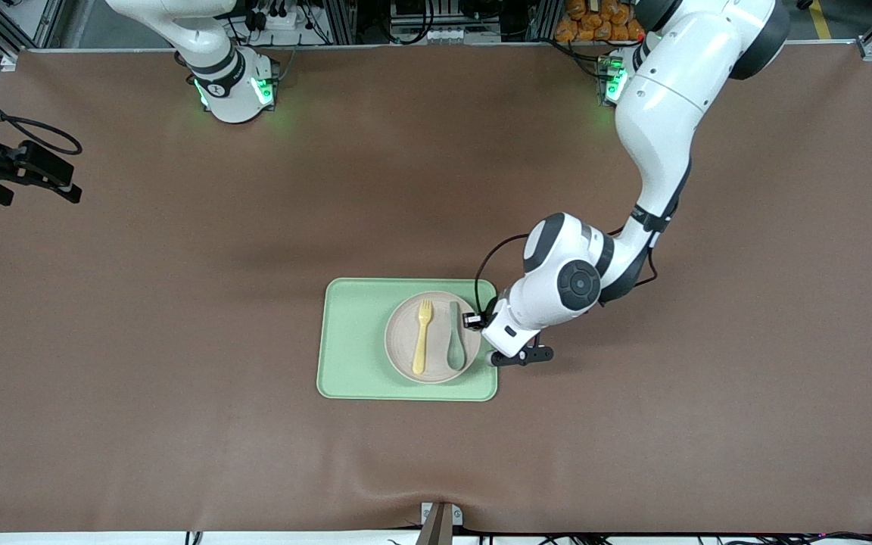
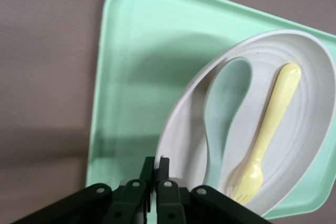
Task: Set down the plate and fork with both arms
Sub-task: 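Release the plate with the left gripper while the right gripper approaches, then grasp the yellow fork with the right gripper while the left gripper withdraws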
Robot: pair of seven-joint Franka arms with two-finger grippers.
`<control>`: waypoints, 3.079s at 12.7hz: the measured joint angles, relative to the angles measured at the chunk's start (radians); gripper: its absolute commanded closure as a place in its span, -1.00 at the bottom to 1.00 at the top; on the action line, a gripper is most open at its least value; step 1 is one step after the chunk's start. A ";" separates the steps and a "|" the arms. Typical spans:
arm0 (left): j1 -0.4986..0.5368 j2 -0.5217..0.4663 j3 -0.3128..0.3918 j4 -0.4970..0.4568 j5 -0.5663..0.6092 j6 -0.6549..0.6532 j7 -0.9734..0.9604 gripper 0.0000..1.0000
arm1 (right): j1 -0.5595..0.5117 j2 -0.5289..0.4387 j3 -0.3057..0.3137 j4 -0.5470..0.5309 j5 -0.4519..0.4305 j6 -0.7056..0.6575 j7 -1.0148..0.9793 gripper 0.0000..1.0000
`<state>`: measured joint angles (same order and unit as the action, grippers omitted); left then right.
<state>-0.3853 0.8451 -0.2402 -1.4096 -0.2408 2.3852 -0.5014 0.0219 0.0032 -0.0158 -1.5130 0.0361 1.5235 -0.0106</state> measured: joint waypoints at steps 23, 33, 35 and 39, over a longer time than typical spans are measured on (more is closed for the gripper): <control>0.170 -0.240 0.029 0.091 0.255 -0.267 -0.037 -1.00 | 0.352 0.521 0.015 0.201 0.149 0.382 0.340 -1.00; 0.358 -0.566 0.027 0.035 0.310 -0.781 0.124 -1.00 | 0.593 0.959 -0.045 0.511 0.090 0.541 0.611 -0.41; 0.413 -0.617 0.026 0.029 0.310 -0.860 0.192 -1.00 | 0.607 0.961 -0.046 0.516 0.043 0.487 0.619 -0.37; 0.451 -0.666 0.020 0.016 0.294 -0.936 0.221 -1.00 | 0.615 0.989 -0.046 0.513 0.025 0.452 0.639 -0.21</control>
<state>0.0654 0.1795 -0.2201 -1.3940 0.0535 1.4497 -0.2801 0.6372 0.9917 -0.0614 -1.0005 0.0611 1.9757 0.6287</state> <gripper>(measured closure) 0.000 0.317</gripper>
